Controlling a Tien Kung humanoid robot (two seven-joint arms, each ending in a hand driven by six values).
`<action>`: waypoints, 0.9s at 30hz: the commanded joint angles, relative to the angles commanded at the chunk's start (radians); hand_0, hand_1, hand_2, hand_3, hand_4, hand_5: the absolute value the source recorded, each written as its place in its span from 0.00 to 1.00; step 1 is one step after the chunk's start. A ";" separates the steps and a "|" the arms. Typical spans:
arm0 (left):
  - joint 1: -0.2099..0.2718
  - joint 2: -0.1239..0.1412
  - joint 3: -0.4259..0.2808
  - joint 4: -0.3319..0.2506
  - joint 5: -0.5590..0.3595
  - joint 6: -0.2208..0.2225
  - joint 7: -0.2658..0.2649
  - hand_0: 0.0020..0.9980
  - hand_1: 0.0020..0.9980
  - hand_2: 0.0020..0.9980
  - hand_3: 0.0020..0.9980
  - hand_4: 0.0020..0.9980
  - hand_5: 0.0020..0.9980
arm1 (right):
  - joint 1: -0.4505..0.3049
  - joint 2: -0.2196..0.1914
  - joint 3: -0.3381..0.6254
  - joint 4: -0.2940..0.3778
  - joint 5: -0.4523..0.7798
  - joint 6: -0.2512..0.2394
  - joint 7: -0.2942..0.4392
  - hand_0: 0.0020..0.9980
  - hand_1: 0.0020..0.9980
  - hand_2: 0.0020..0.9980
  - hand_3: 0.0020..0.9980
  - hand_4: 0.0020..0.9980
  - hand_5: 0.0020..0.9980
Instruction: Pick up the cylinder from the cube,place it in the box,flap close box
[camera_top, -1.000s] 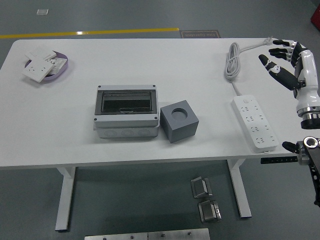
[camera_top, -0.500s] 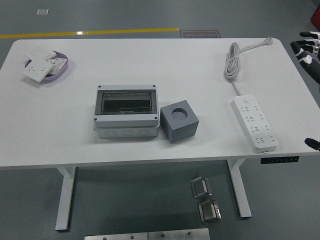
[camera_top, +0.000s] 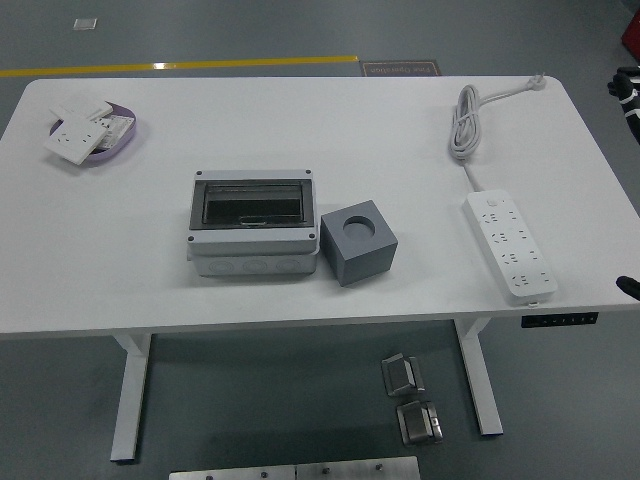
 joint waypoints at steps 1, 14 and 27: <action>0.000 0.001 0.002 0.000 -0.001 0.001 0.006 0.60 0.64 0.59 0.59 0.61 0.31 | 0.002 0.003 0.000 0.000 -0.001 0.000 0.000 0.75 0.62 0.58 0.58 0.97 0.69; -0.013 0.006 -0.010 0.000 0.020 -0.018 0.043 0.60 0.63 0.57 0.58 0.61 0.29 | 0.012 0.029 -0.007 -0.005 -0.003 -0.005 0.001 0.75 0.62 0.58 0.59 0.96 0.69; -0.018 0.016 -0.043 0.000 0.040 -0.053 -0.033 0.59 0.62 0.57 0.58 0.61 0.29 | 0.025 -0.004 -0.105 -0.033 -0.033 -0.019 -0.021 0.75 0.62 0.59 0.61 0.96 0.69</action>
